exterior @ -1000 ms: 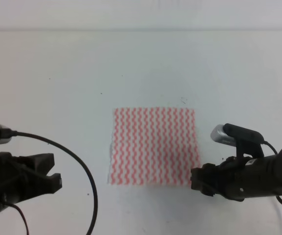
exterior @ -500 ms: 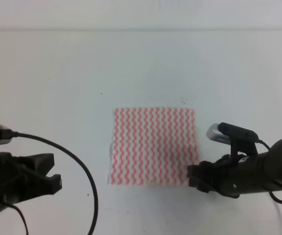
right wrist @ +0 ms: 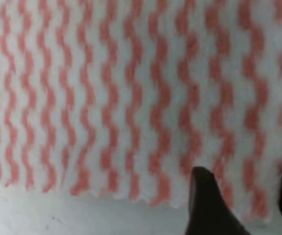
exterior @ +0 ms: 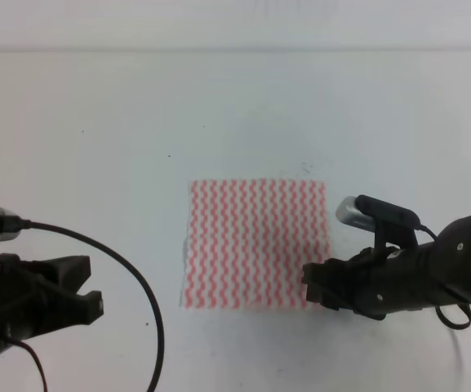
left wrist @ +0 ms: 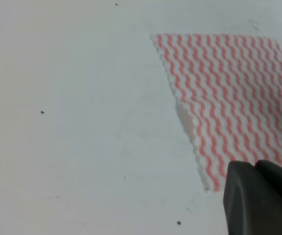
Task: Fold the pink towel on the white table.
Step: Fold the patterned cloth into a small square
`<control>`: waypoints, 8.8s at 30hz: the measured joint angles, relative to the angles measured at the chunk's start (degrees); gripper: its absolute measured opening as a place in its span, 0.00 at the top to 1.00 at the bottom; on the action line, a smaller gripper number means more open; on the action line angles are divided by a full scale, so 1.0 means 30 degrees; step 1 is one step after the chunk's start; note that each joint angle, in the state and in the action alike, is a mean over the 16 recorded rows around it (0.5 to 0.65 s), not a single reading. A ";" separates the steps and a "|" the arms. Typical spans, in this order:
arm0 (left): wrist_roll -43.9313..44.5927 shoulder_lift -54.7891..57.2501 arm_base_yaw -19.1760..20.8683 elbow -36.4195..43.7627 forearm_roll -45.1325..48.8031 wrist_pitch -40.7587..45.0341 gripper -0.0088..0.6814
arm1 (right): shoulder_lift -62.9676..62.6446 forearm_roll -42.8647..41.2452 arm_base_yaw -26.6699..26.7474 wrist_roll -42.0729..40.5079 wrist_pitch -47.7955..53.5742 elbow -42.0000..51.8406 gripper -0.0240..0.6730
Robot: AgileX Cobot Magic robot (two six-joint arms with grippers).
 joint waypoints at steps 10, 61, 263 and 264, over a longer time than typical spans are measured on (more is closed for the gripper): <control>0.0157 -0.0010 -0.0001 0.0005 -0.0005 0.0030 0.99 | 0.0274 0.0102 0.0002 -0.0013 0.0405 -0.0252 0.66; 0.8638 0.4167 -0.3731 -0.0010 0.0070 -0.3399 0.99 | -0.1331 -0.0565 -0.0005 -0.0013 -0.0561 -0.1289 0.99; 1.7919 1.6401 -0.3438 -0.6064 -0.7069 -1.2355 0.99 | 0.0405 -0.0988 -0.0287 -0.0072 -0.4914 -0.3728 0.99; 1.7907 1.6399 -0.3361 -0.6199 -0.7077 -1.2204 0.99 | 0.0475 -0.0991 -0.0325 -0.0074 -0.4868 -0.3807 0.99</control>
